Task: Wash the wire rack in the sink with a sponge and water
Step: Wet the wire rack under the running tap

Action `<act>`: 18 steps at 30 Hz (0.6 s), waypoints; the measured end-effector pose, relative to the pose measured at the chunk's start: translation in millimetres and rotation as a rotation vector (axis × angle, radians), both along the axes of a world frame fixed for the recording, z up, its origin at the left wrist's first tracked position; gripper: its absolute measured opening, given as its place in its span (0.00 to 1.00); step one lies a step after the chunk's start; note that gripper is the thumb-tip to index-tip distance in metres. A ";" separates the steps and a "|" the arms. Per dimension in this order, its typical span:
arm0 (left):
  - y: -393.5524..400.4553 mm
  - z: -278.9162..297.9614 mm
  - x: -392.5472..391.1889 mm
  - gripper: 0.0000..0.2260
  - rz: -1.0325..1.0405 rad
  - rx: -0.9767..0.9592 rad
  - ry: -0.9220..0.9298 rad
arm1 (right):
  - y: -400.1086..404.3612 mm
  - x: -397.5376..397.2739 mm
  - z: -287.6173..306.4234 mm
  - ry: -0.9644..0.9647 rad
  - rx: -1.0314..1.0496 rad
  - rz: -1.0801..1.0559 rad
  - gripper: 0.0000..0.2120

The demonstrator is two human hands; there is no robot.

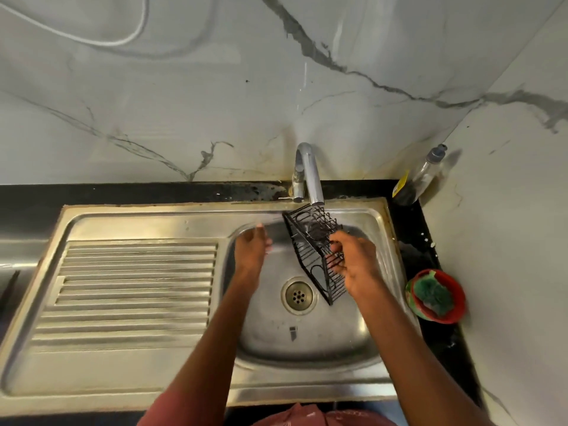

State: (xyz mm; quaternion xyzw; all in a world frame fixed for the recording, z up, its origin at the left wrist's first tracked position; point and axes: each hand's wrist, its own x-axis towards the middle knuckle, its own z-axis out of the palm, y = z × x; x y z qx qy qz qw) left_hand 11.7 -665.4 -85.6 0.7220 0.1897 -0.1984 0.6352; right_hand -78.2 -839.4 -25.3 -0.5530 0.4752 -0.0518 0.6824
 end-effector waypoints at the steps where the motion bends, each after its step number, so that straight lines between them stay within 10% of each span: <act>1: -2.8 6.2 -9.1 0.18 -0.026 -0.073 0.025 | 7.3 -1.5 -1.3 0.000 0.005 -0.055 0.09; 11: -47.3 39.0 -30.8 0.10 -0.165 -0.384 0.201 | 40.0 -28.5 -5.6 0.032 0.011 -0.223 0.16; 18: -49.9 31.9 -49.0 0.18 -0.304 -0.478 0.164 | 34.6 -25.3 -12.8 -0.047 0.033 -0.266 0.04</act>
